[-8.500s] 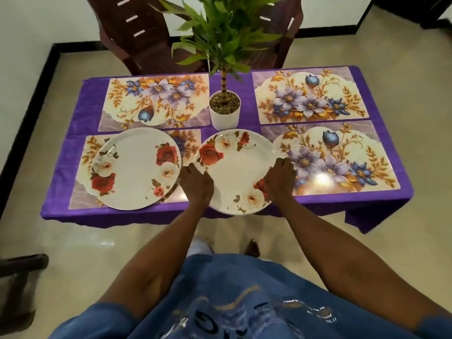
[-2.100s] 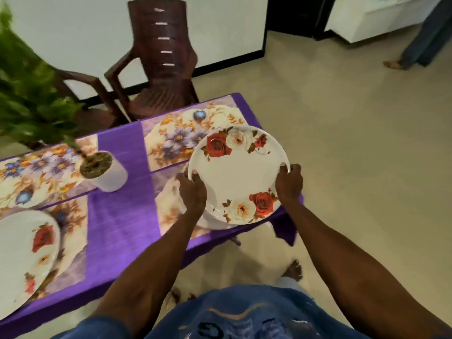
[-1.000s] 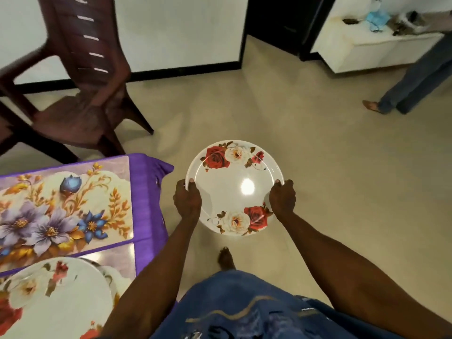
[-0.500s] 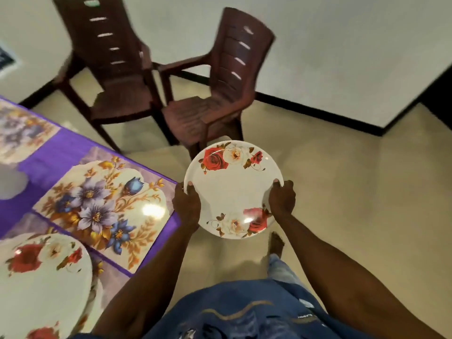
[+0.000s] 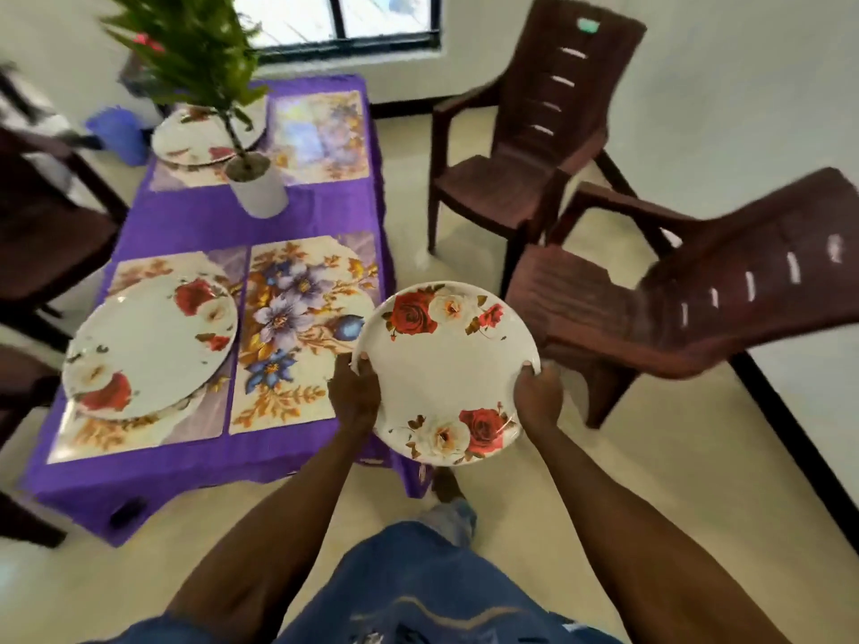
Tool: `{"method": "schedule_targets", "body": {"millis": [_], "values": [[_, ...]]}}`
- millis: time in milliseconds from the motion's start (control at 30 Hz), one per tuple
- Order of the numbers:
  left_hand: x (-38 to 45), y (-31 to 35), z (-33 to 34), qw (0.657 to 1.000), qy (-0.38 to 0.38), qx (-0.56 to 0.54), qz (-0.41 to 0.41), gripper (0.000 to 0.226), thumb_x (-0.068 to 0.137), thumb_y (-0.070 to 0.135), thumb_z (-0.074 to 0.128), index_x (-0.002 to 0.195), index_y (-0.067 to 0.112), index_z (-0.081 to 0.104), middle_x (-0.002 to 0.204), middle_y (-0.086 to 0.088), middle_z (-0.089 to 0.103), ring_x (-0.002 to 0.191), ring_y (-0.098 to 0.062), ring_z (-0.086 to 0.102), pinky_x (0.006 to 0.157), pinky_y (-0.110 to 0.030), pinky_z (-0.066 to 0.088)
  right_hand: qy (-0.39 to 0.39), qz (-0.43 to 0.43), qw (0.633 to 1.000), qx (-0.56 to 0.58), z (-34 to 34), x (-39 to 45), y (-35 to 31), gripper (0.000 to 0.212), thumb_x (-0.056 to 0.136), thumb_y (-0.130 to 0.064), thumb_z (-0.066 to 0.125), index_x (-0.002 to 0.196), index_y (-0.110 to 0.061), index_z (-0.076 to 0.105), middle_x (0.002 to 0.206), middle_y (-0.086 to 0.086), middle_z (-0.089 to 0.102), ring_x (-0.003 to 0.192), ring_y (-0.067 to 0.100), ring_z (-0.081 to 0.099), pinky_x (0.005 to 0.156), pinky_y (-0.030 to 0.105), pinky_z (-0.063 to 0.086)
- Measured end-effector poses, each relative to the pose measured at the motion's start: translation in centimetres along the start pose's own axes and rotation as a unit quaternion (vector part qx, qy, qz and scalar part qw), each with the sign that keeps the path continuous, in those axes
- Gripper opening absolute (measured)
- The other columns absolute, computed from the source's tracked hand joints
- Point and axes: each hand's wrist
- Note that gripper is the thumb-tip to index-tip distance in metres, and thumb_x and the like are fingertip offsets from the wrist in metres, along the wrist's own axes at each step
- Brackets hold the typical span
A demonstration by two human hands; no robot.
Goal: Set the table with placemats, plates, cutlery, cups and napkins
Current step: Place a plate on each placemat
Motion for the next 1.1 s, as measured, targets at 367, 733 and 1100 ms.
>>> {"method": "schedule_targets", "body": {"millis": [367, 733, 1100], "values": [[6.4, -0.6, 0.5, 0.962, 0.193, -0.081, -0.175, 0.042, 0.104, 0.031, 0.043, 0.134, 0.004, 0.052, 0.132, -0.017, 0.058, 0.121, -0.037, 0.052, 0.101, -0.041, 0.039, -0.2, -0.156, 0.954, -0.162, 12.0, 8.9, -12.4, 0.036, 0.1, -0.033, 0.04, 0.124, -0.007, 0.049, 0.12, 0.014, 0.061, 0.107, 0.034, 0.058, 0.088, 0.04, 0.045], [7.6, -0.4, -0.3, 0.865, 0.353, -0.134, -0.33, 0.034, 0.101, 0.025, 0.045, 0.129, 0.007, 0.056, 0.124, -0.013, 0.062, 0.113, -0.034, 0.057, 0.092, -0.037, 0.043, -0.372, -0.327, 0.837, -0.232, 23.6, 9.5, -22.7, 0.035, 0.101, -0.028, 0.042, 0.123, -0.003, 0.05, 0.126, 0.021, 0.058, 0.116, 0.038, 0.054, 0.093, 0.041, 0.042], [9.5, 1.6, 4.2, 0.791, 0.438, -0.099, -0.416, 0.03, 0.1, 0.022, 0.046, 0.121, 0.008, 0.063, 0.116, -0.014, 0.066, 0.105, -0.036, 0.06, 0.086, -0.039, 0.046, -0.505, -0.445, 0.693, -0.258, 29.8, 13.7, -26.6, 0.031, 0.101, -0.023, 0.043, 0.12, 0.0, 0.049, 0.118, 0.021, 0.06, 0.11, 0.038, 0.056, 0.087, 0.04, 0.043]]}}
Point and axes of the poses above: each hand's wrist, its own x-axis towards the middle knuckle, its own z-axis out of the palm, y = z × x
